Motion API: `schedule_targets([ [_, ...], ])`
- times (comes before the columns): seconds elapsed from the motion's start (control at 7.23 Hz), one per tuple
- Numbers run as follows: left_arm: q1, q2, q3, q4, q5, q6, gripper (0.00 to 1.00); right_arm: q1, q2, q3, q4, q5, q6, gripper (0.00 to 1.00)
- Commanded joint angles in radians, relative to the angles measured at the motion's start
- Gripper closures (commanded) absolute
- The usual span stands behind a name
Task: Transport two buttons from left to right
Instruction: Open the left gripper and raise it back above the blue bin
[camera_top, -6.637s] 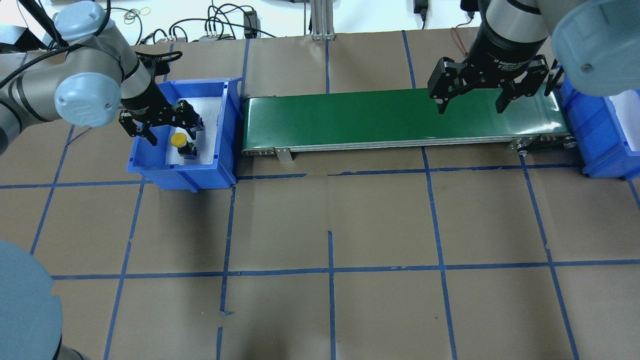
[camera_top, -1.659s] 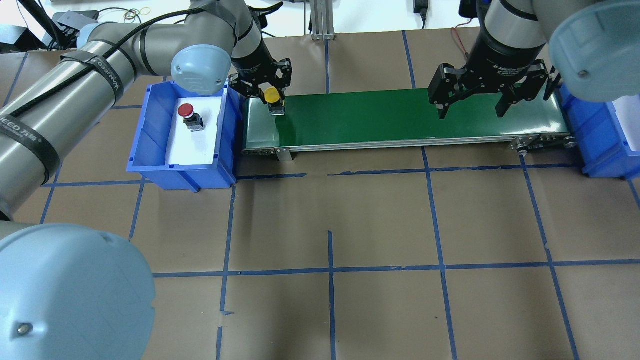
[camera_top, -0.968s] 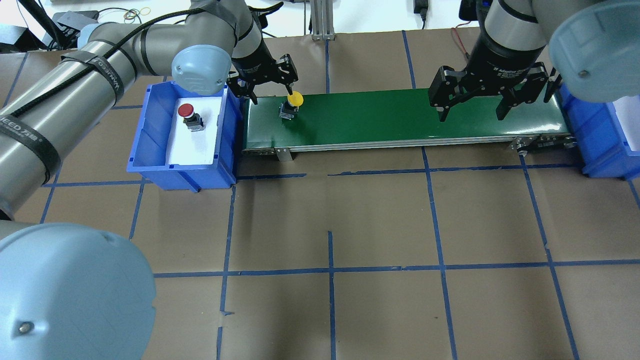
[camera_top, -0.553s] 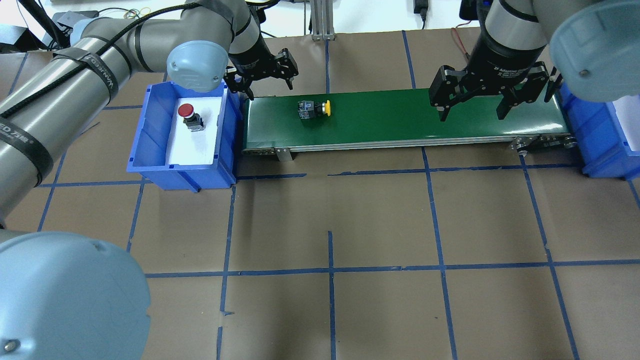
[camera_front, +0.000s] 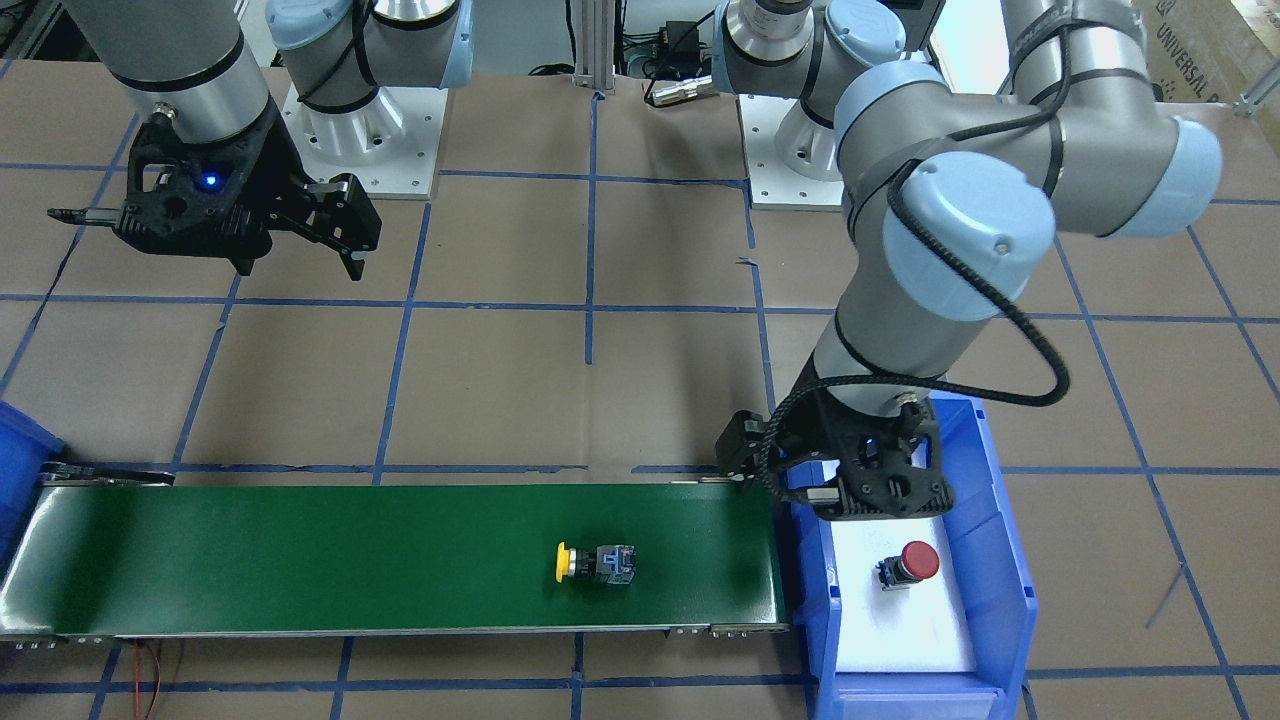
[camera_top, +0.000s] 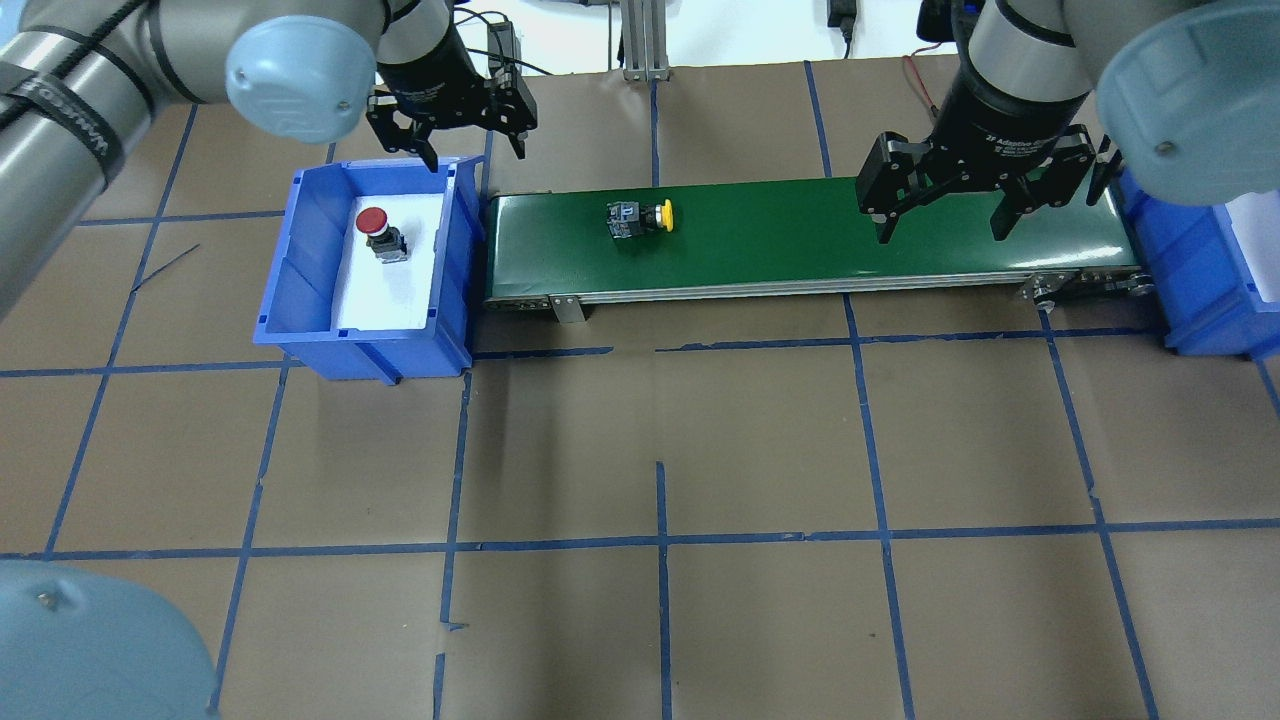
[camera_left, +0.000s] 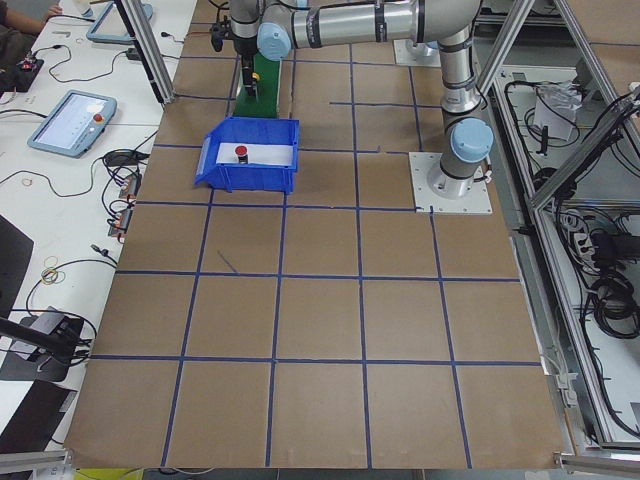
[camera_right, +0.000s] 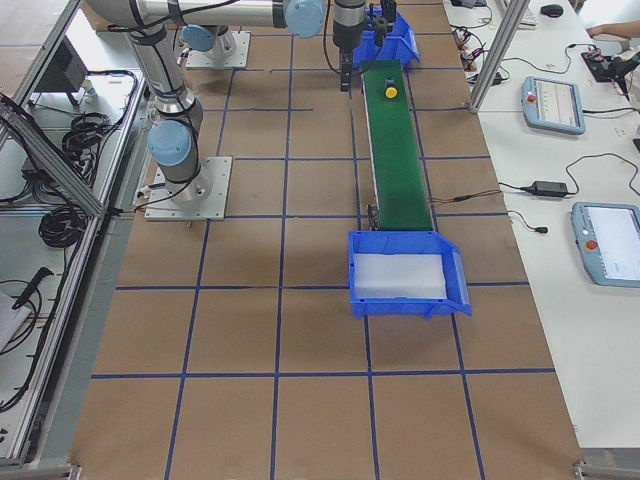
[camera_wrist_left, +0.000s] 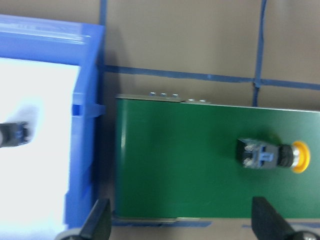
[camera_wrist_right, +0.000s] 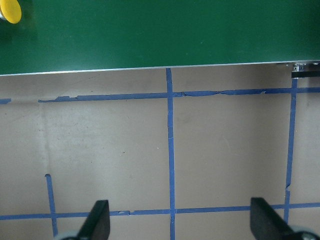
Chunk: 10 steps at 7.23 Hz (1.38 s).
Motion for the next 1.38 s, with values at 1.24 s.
schedule_targets([
  [1.24,0.147,0.270,-0.151,-0.186,0.121,0.166,0.00,-0.010,0.000,0.003,-0.006,0.002,-0.061,0.00],
])
